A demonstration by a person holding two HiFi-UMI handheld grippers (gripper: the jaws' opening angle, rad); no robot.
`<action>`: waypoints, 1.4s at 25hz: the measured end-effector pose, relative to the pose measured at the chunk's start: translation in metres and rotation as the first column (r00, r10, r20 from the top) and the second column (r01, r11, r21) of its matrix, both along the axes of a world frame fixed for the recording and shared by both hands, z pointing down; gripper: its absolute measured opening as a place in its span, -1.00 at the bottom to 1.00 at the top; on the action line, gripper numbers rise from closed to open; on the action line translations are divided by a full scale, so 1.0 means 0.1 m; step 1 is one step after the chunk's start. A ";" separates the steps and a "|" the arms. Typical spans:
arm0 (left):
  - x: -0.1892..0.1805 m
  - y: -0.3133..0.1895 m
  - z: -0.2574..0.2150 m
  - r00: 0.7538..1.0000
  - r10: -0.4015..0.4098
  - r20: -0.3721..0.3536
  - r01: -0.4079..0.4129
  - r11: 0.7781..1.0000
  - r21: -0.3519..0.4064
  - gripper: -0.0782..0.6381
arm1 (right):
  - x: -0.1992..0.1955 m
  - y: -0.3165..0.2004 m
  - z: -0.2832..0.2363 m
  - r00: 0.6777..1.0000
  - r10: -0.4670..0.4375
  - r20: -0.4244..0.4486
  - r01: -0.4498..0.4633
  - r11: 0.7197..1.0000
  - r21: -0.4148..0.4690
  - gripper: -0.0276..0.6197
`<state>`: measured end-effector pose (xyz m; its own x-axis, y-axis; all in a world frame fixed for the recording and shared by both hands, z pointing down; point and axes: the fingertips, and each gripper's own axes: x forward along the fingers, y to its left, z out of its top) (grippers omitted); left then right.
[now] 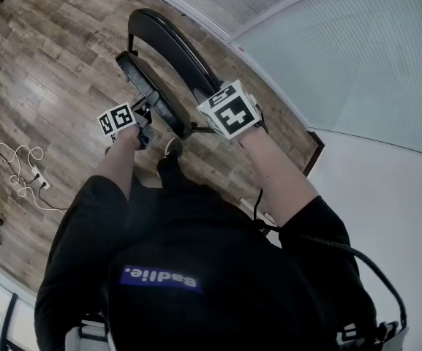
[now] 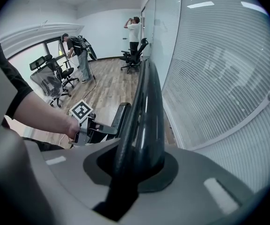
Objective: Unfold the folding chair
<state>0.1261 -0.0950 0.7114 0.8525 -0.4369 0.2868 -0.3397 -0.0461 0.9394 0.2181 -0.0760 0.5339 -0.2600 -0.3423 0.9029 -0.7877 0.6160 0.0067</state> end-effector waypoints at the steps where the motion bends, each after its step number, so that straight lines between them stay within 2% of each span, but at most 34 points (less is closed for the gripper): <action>1: -0.05 0.03 0.01 1.000 -0.003 -0.002 0.003 1.000 -0.004 -0.52 | -0.02 0.00 0.01 1.000 0.001 0.005 -0.001 1.000 -0.002 -0.71; 5: -0.33 0.16 0.13 1.000 -0.027 -0.003 0.027 0.999 -0.029 -0.49 | 0.02 -0.02 0.08 0.999 0.015 0.037 -0.014 1.000 -0.025 -0.72; 15: -1.18 0.55 0.66 0.991 -0.108 0.083 0.117 0.988 -0.100 -0.33 | 0.06 -0.09 0.32 0.991 0.029 0.131 -0.018 0.996 -0.087 -0.72; 21: -1.53 0.64 0.96 0.990 -0.120 0.072 0.128 0.986 -0.105 -0.31 | -0.01 -0.15 0.48 0.987 0.040 0.157 -0.023 0.994 -0.110 -0.72; 35: -2.36 1.03 1.77 0.996 -0.087 0.029 0.091 0.974 -0.207 -0.22 | -0.37 -0.04 0.85 0.977 0.072 0.199 -0.043 0.988 -0.149 -0.74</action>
<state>-0.1097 0.0080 0.8882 0.8064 -0.4399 0.3953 -0.3518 0.1805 0.9185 0.1814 -0.0804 0.6187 -0.4269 -0.2328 0.8738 -0.7975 0.5525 -0.2424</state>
